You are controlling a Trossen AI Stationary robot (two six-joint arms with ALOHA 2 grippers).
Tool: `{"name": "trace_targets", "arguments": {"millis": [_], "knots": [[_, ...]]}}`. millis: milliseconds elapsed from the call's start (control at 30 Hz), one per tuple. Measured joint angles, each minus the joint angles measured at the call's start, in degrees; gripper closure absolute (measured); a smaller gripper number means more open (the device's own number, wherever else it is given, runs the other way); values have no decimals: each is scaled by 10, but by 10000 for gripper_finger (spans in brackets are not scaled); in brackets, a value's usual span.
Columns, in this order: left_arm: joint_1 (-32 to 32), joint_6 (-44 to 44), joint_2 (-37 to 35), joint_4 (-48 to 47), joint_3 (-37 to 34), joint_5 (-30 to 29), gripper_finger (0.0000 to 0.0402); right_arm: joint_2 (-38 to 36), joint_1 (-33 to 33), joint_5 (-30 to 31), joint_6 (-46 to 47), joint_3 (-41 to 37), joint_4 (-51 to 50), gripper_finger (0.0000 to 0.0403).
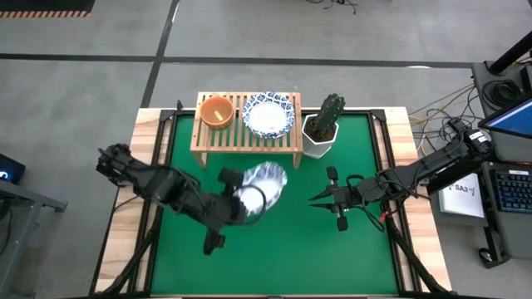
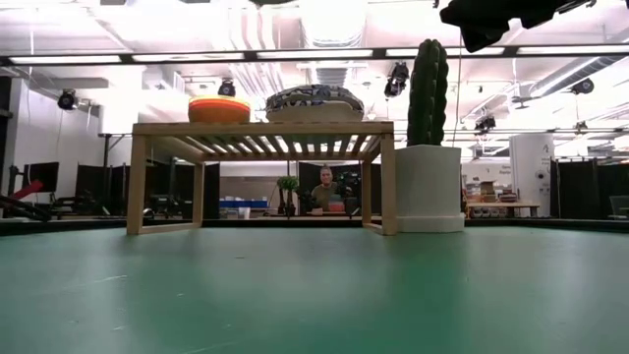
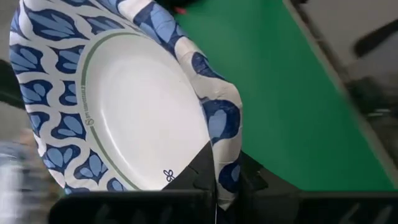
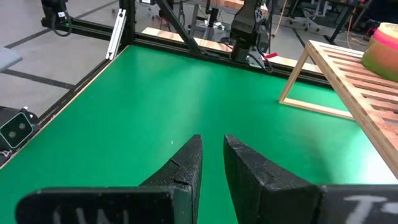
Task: Place and stack bowls onto a shelf
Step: Stack the white patterned bowl on top of the white patterned bowls on the shelf
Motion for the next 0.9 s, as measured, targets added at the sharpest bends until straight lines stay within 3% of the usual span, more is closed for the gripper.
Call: {"name": "trace_targets", "arguments": {"millis": [167, 533, 767, 900], "knots": [[58, 99, 0, -1, 31, -17, 401, 0, 0, 0, 0, 0, 0, 346], [257, 288, 3, -9, 24, 3, 401, 0, 0, 0, 0, 0, -1, 346], [388, 318, 25, 1, 19, 86, 401, 0, 0, 0, 0, 0, -4, 346], [433, 316, 48, -2, 19, 98, 401, 0, -1, 0, 0, 0, -7, 346]]}}
